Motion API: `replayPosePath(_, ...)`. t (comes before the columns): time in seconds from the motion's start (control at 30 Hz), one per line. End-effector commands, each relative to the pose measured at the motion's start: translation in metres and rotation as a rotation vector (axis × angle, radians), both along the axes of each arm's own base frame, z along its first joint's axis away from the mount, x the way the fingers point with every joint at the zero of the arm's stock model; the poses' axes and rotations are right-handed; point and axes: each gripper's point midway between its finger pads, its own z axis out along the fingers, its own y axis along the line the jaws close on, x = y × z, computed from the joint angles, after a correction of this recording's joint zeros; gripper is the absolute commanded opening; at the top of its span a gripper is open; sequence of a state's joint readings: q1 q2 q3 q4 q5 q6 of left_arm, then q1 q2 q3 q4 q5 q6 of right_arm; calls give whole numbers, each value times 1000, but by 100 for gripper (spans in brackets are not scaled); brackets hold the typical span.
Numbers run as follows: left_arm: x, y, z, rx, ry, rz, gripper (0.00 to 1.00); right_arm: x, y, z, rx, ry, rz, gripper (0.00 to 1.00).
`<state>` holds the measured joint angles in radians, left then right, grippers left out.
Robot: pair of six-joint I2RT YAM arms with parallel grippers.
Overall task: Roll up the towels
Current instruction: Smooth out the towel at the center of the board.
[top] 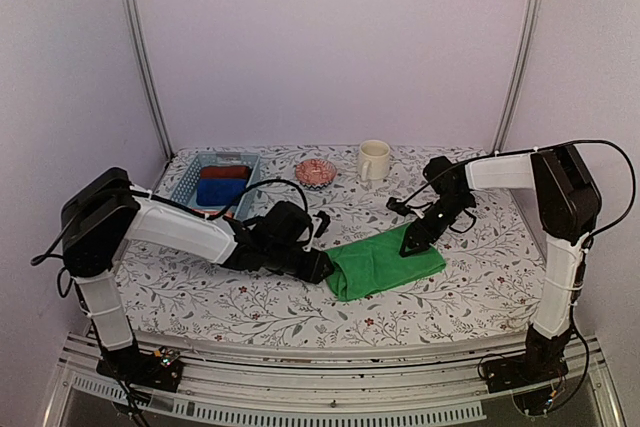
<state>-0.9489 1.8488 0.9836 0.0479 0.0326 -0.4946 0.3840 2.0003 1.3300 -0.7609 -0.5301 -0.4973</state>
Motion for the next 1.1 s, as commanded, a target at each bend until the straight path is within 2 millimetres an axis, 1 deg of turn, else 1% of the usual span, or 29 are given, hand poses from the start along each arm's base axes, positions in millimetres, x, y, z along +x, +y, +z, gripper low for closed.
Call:
replayPosePath(0.0,8,-25,13,-51,-48,-38,43,-1,-5,-15,-22,13,-5,54)
replayPosePath(0.1,12,-32,10,-54,-39,-41,42,-2,-4,-15,-14,19,-5,53)
replayPosePath(0.13,14,-31,6,-37,-34,-34,42,-1,-3,-14,-12,16,-6,53)
replayPosePath(0.2,20,-29,2,0,-31,-6,41,-1,-3,-13,-8,18,-8,53)
replayPosePath(0.27,22,-25,-14,44,-12,8,40,-2,-2,-13,-6,23,-7,53)
replayPosePath(0.33,24,-22,-19,61,-8,28,40,-2,-2,-14,-6,26,-7,53)
replayPosePath(0.37,26,-20,-20,61,-4,38,38,-3,-2,-14,-4,29,-7,53)
replayPosePath(0.47,27,-22,-14,27,-12,34,23,-4,-2,-16,-5,34,-6,53)
replayPosePath(0.5,29,-21,-13,26,-18,35,19,-5,-2,-17,-5,35,-6,53)
replayPosePath(0.53,31,-18,-11,38,-28,39,16,-5,-2,-17,-6,35,-6,53)
replayPosePath(0.6,42,-6,-9,97,-59,60,13,-5,-3,-17,-6,37,-6,53)
replayPosePath(0.7,59,20,11,174,-128,91,13,-7,-4,-19,-11,40,-6,53)
replayPosePath(0.8,75,50,15,249,-150,142,15,-9,-6,-22,-19,43,-4,53)
replayPosePath(0.87,82,65,14,281,-146,169,19,-9,-5,-23,-17,45,-3,53)
replayPosePath(0.93,82,72,13,298,-140,172,24,-9,-5,-22,-13,47,-5,53)
replayPosePath(1.07,70,63,14,256,-113,116,30,-8,-4,-21,-8,51,-7,53)
